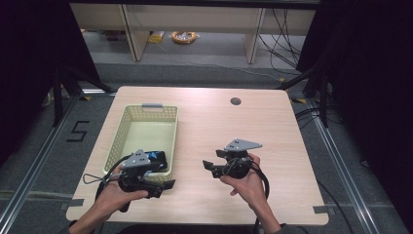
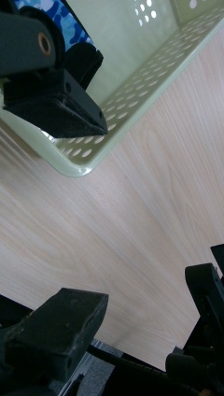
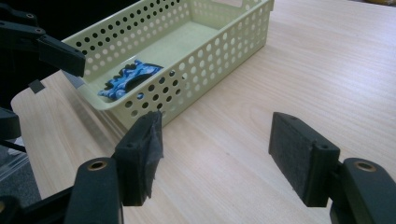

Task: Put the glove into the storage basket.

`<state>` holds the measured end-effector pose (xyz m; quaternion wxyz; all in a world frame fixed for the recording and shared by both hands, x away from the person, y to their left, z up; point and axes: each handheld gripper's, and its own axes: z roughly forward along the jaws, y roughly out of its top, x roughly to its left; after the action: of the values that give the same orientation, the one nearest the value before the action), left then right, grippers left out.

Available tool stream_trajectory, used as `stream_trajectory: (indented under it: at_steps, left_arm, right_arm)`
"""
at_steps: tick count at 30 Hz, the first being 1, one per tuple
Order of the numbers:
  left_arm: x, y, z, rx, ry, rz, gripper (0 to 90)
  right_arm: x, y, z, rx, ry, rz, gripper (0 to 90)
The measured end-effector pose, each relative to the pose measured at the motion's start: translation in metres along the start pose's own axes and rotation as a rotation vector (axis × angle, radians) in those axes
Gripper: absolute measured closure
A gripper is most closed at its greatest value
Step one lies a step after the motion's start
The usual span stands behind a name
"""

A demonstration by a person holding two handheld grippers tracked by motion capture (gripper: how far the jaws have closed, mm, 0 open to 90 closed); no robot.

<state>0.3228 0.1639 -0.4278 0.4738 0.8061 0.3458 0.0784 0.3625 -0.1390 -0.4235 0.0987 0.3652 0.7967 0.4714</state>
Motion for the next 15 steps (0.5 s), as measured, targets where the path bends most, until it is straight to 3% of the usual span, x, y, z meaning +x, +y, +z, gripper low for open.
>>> stream_trajectory:
  at_steps: [1, 4, 11, 12, 15]
  left_arm:
    - [-0.001, -0.001, 0.0, 0.004, -0.002, 0.005, 15.4]
    - [-0.004, -0.004, 0.002, 0.007, -0.012, 0.006, 15.4]
    - [-0.011, -0.008, 0.004, 0.009, -0.02, 0.013, 15.4]
    - [-0.012, -0.009, 0.005, 0.007, -0.023, 0.007, 15.4]
    - [-0.014, -0.012, 0.006, 0.006, -0.032, 0.019, 15.4]
  right_arm:
    - [0.002, -0.001, -0.002, 0.003, -0.003, 0.018, 35.5]
    - [0.0, -0.003, -0.004, -0.011, 0.006, -0.005, 34.6]
    - [0.002, -0.012, -0.01, 0.0, 0.011, 0.023, 33.7]
    - [-0.001, -0.013, -0.01, -0.003, 0.002, 0.001, 33.5]
    - [-0.001, -0.018, -0.011, -0.006, 0.011, 0.01, 33.2]
